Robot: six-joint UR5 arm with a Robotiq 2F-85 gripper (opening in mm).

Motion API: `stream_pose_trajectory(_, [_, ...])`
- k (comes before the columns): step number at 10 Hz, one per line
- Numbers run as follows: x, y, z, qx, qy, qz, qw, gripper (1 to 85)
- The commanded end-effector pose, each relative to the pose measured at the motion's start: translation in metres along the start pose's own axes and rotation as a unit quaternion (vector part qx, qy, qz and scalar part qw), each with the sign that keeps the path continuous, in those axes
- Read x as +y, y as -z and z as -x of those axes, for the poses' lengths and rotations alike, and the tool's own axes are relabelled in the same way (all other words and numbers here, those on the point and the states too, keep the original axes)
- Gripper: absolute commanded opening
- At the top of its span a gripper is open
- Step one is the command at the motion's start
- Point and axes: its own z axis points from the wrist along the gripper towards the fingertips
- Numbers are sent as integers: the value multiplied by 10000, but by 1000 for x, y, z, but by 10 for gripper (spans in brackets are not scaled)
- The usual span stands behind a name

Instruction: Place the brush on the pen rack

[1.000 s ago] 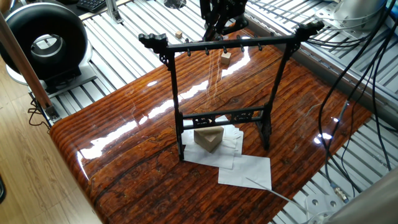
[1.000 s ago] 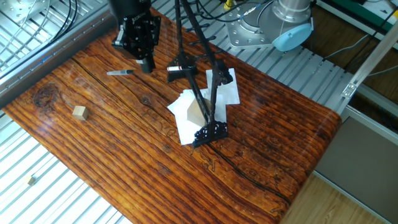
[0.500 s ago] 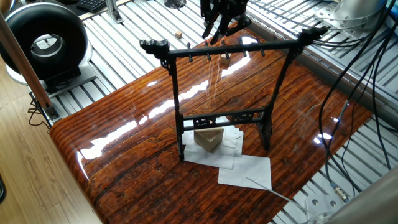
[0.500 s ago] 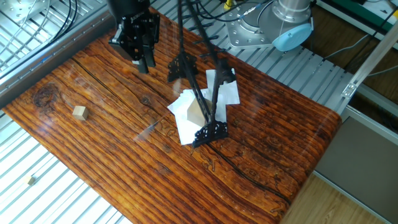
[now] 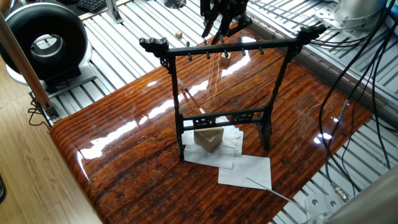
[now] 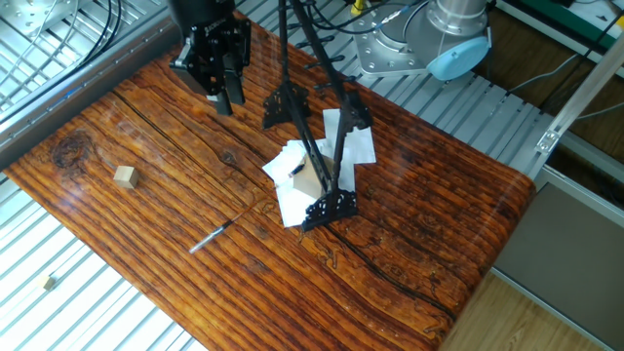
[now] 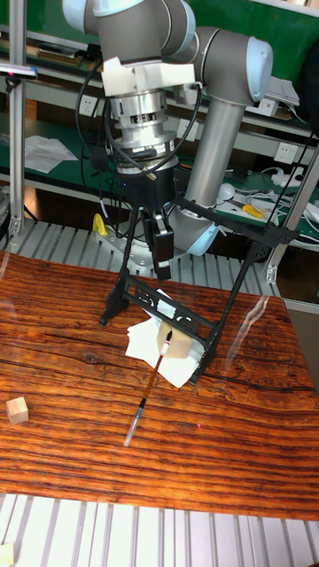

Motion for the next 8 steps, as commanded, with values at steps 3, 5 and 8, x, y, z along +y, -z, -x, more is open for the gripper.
stream_pose_trajectory(3, [-3,3,0,-34,-2,-42,10000,317])
stream_pose_trajectory(5, [-6,7,-2,-58,8,-71,10000,317])
stream_pose_trajectory(8, [-19,8,-6,-58,-289,-209,9993,313])
